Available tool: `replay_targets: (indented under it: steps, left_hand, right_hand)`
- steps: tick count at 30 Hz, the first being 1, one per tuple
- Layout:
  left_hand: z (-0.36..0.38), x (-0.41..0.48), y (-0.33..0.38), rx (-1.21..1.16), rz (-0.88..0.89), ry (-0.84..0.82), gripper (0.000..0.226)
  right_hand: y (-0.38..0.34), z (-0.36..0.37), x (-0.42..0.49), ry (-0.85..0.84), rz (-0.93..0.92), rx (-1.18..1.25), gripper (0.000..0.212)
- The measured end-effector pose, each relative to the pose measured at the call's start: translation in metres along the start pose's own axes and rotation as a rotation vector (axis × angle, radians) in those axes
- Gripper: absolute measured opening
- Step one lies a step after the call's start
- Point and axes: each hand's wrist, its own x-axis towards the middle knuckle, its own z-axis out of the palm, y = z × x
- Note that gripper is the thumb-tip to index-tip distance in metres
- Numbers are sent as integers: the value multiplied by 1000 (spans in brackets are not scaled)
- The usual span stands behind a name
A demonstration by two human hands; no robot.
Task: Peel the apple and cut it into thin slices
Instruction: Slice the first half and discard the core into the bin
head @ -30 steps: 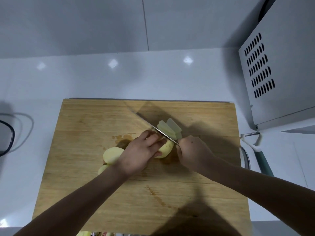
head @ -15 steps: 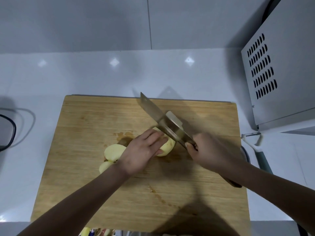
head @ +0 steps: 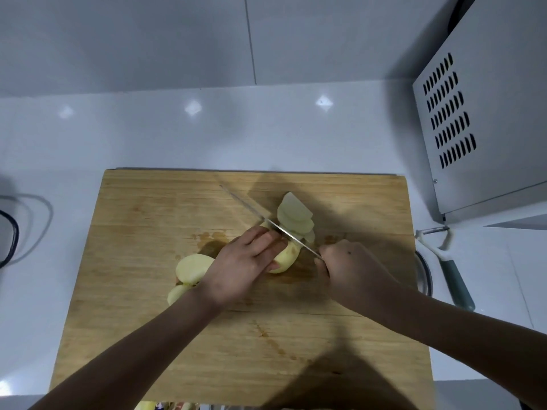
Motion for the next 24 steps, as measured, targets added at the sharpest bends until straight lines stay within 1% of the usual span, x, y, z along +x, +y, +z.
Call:
replay_targets:
  steps: [3,5,6,10,15,24]
  left_hand:
    - [1,0,0,13,1,-2,39]
    - [2,0,0,22,-4,-4,39]
    - [1,0,0,23,-6,-5,39]
    - [1,-2,0,14,-5,-17,40]
    - [1,0,-1,-19,-24,-20,39]
    - [1,0,-1,-15,-17,-10,40]
  right_hand:
    - [-3,8,16,33,-1,-4,31]
    - [-3,15,24,64,-15,29,22]
    - [-2,18,26,73,-18,52,21]
    - [8,14,16,111,-33,135,23]
    - [8,-1,-11,74,-56,73,37]
    - [8,-9,-14,3,-22,36,39]
